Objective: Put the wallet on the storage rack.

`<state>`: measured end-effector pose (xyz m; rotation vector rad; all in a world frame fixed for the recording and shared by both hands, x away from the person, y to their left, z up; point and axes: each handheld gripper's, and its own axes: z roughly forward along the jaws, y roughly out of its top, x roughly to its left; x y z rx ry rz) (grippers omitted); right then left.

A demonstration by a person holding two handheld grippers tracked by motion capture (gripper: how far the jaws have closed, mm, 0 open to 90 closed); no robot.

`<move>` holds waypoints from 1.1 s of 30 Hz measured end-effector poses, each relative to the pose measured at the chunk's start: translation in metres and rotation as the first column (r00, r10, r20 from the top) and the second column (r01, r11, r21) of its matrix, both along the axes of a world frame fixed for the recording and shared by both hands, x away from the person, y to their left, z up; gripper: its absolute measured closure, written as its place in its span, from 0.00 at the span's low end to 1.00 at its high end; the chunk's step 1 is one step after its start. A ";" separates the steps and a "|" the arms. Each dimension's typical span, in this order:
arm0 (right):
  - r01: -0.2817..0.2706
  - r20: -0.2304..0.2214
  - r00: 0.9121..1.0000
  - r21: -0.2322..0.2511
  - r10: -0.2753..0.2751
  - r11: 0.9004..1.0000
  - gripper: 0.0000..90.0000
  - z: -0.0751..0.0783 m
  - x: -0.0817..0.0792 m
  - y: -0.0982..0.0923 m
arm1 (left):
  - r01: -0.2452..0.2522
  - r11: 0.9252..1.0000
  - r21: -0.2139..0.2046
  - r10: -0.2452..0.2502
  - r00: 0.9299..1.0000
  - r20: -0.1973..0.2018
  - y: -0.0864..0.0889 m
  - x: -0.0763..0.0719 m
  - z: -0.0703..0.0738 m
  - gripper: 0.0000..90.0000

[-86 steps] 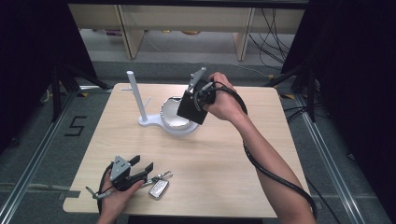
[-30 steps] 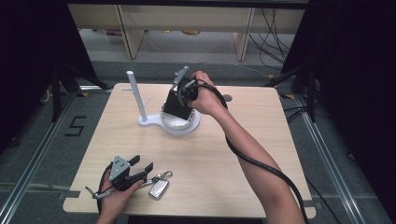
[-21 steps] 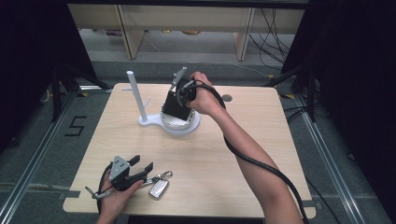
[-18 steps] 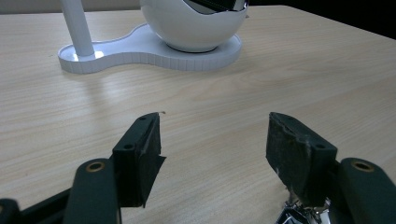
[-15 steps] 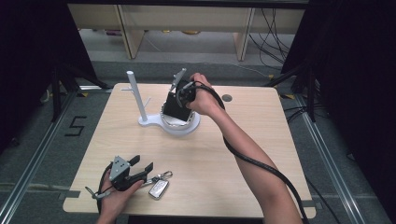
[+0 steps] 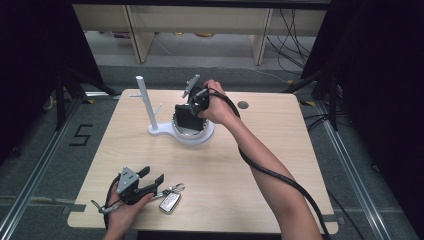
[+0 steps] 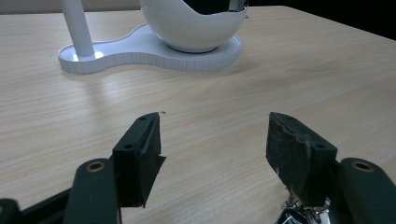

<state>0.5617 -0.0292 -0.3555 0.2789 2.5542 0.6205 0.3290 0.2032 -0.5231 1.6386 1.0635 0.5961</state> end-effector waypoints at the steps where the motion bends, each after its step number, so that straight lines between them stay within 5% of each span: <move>1: 0.012 -0.007 1.000 0.022 -0.012 1.000 0.72 0.000 -0.002 0.000 | 0.001 1.000 0.001 -0.001 1.000 0.002 0.000 0.000 0.000 0.39; 9: 0.017 0.032 0.999 0.030 -0.018 0.999 0.68 0.009 -0.008 -0.009 | 0.000 1.000 0.007 0.000 1.000 0.000 -0.001 0.000 0.000 0.39; 19: 0.008 0.011 1.000 0.032 -0.009 0.999 0.67 0.008 -0.014 -0.013 | 0.000 1.000 0.003 0.000 1.000 0.000 0.000 0.000 0.000 0.39; 27: 0.067 -0.098 0.994 0.112 -0.056 0.991 0.64 0.004 -0.032 -0.015 | -0.004 1.000 0.010 0.004 1.000 -0.001 -0.001 -0.001 0.001 0.39; 33: 0.080 -0.138 0.989 0.143 -0.060 0.986 0.61 -0.005 -0.048 -0.024 | -0.005 1.000 0.009 0.005 1.000 -0.002 -0.001 -0.001 0.001 0.39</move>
